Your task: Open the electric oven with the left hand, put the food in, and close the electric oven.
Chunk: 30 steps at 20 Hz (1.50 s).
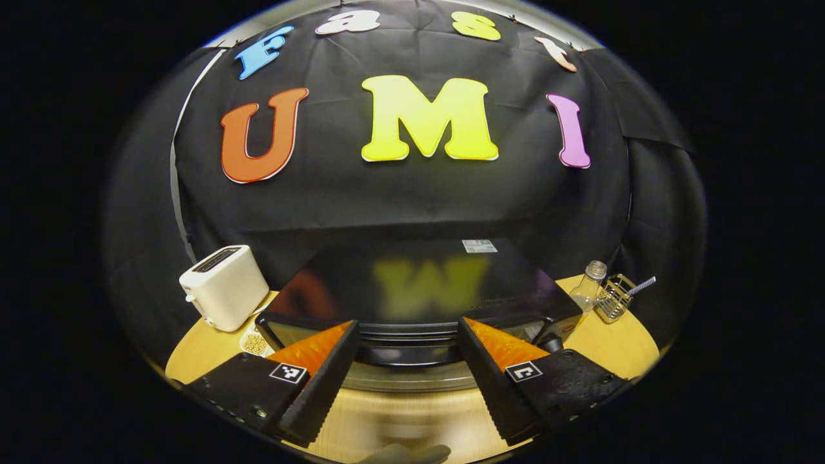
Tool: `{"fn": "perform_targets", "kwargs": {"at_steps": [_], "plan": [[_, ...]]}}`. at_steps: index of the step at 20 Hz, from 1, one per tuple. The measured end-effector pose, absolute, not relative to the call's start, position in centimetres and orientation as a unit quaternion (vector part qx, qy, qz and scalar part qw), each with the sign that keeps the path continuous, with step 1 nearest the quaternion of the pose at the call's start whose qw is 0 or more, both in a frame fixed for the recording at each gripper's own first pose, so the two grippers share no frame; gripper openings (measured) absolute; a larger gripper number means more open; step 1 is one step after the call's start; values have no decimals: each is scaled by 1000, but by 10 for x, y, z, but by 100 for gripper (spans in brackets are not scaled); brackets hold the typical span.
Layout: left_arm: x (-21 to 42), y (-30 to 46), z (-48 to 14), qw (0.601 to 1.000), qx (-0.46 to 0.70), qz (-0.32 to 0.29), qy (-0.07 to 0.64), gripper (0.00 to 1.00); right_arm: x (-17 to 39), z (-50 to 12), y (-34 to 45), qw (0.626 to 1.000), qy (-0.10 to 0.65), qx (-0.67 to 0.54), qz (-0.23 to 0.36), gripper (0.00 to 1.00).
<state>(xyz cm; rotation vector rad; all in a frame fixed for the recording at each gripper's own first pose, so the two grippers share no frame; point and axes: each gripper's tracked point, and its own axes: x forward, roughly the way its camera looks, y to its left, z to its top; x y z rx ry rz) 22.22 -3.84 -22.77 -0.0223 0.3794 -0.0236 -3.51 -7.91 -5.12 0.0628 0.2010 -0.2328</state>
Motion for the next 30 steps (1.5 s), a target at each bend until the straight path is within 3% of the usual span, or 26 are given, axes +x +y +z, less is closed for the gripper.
{"fn": "perform_targets", "kwargs": {"at_steps": [10, 19, 21, 22, 30], "plan": [[172, -39, -243, 976, -16, -24, 217, 96, -43, -62, -59, 989, 104, 46, -89, 96], [111, -42, -284, 966, -17, -37, 254, 96, -47, -81, -44, 988, 120, 65, -76, 100], [100, -42, -298, 963, -18, -37, 266, 96, -48, -84, -43, 988, 122, 63, -75, 96], [94, -44, -304, 961, -19, -37, 272, 96, -49, -86, -43, 987, 124, 61, -76, 100], [70, -49, -337, 951, -12, -40, 306, 96, -60, -99, -50, 985, 140, 55, -88, 100]]}}
